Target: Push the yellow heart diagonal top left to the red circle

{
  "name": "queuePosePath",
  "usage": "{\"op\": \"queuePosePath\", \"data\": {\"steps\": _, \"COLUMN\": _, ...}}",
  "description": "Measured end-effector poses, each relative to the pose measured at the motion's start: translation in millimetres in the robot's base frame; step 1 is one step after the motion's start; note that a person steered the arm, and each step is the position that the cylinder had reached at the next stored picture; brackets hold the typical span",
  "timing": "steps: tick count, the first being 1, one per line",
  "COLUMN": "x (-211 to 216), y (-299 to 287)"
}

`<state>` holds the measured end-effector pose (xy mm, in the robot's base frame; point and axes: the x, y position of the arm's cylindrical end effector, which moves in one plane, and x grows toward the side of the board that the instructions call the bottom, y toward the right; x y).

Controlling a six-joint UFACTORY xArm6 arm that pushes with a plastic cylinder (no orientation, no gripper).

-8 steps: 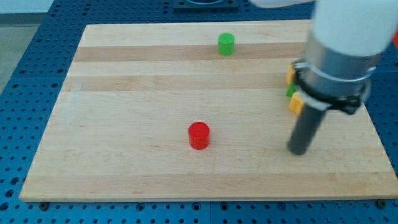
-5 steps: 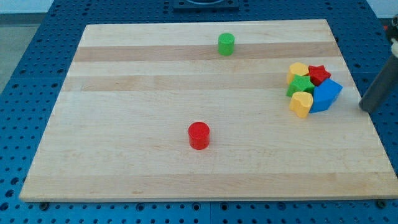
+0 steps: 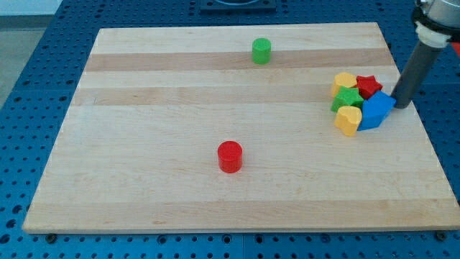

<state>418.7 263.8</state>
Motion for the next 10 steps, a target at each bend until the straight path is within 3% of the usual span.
{"op": "queuePosePath", "data": {"steps": 3, "x": 29, "y": -38}}
{"op": "queuePosePath", "data": {"steps": 5, "x": 71, "y": -66}}
{"op": "queuePosePath", "data": {"steps": 7, "x": 73, "y": -59}}
{"op": "queuePosePath", "data": {"steps": 8, "x": 58, "y": -42}}
{"op": "queuePosePath", "data": {"steps": 10, "x": 35, "y": -63}}
